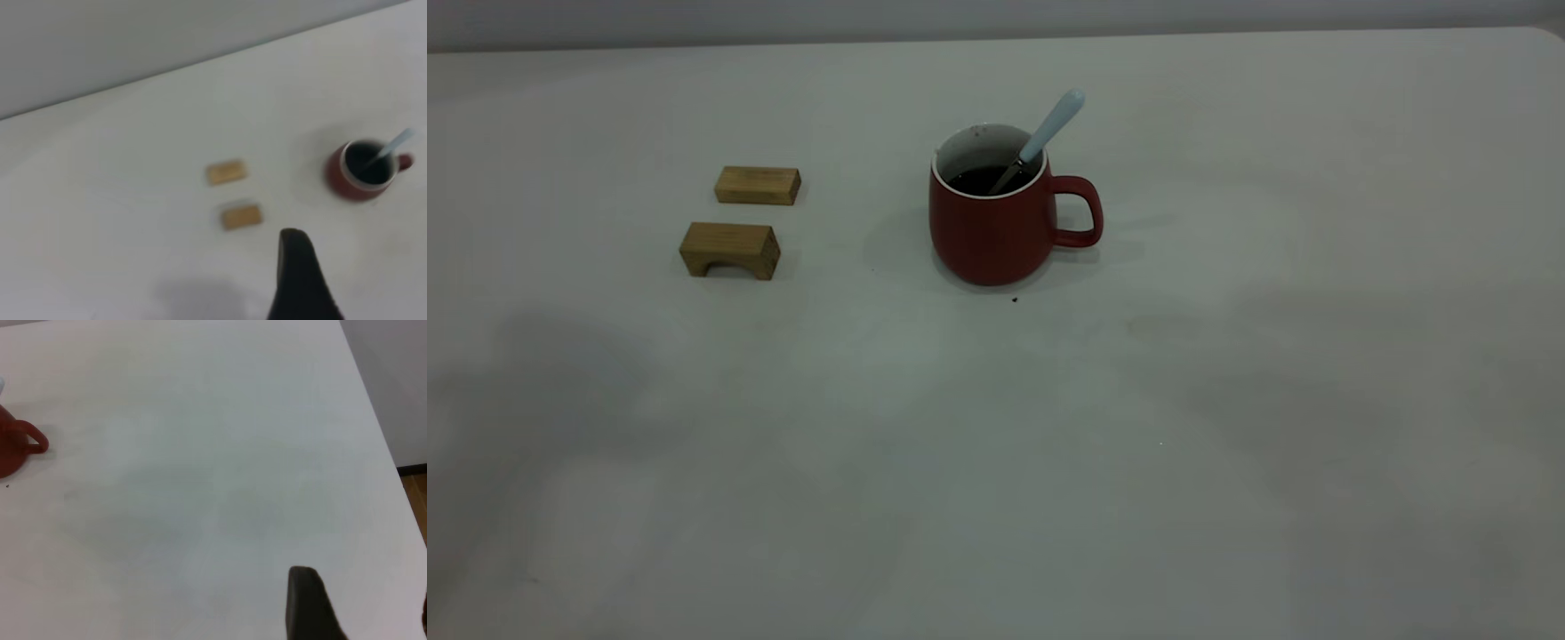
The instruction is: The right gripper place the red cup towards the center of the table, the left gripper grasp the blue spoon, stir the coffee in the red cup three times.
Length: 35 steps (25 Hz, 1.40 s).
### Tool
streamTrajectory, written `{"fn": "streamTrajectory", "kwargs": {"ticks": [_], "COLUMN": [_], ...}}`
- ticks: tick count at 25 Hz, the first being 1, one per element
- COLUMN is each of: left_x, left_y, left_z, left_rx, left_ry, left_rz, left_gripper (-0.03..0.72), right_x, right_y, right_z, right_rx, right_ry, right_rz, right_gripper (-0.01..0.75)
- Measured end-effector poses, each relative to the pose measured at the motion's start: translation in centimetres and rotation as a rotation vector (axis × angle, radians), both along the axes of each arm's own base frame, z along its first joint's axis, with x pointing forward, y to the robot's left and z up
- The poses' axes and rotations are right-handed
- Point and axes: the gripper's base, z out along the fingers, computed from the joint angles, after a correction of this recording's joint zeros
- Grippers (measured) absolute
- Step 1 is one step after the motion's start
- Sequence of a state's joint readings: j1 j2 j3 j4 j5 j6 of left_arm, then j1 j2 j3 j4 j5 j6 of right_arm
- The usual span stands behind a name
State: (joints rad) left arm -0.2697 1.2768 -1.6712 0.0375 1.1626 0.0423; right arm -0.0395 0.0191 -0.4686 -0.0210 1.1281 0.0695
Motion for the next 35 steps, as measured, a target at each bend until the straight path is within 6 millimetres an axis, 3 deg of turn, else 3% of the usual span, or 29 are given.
{"fn": "streamTrajectory", "kwargs": {"ticks": [3,6,13,17,22,26,35], "left_x": [-5.1,-9.9,-18.1,-20.5,-21.5,-22.1,-23.9], "left_y": [2.0,3.6,5.7,6.2,6.5,6.4,6.3], "left_z": [0.0,-1.6,-8.1,-12.7,-17.9,-20.8,-21.1], "left_rx": [0.043,0.060,0.021,-0.011,0.006,-0.011,-0.039], "left_ry": [-0.060,-0.086,-0.110,-0.084,-0.017,-0.006,-0.150], "left_rz": [0.031,0.044,0.056,0.118,0.265,0.311,0.320], "left_gripper": [0.533,0.533,0.533,0.533,0.533,0.533,0.533], "right_x": [0.0,0.0,0.0,0.0,0.0,0.0,0.0], "right_y": [0.0,0.0,0.0,0.0,0.0,0.0,0.0], "right_z": [0.0,0.0,0.0,0.0,0.0,0.0,0.0], "right_rx": [0.000,0.000,0.000,0.000,0.000,0.000,0.000], "right_ry": [0.000,0.000,0.000,0.000,0.000,0.000,0.000], "right_rz": [0.000,0.000,0.000,0.000,0.000,0.000,0.000], "right_gripper": [0.442,0.442,0.442,0.442,0.442,0.442,0.442]}}
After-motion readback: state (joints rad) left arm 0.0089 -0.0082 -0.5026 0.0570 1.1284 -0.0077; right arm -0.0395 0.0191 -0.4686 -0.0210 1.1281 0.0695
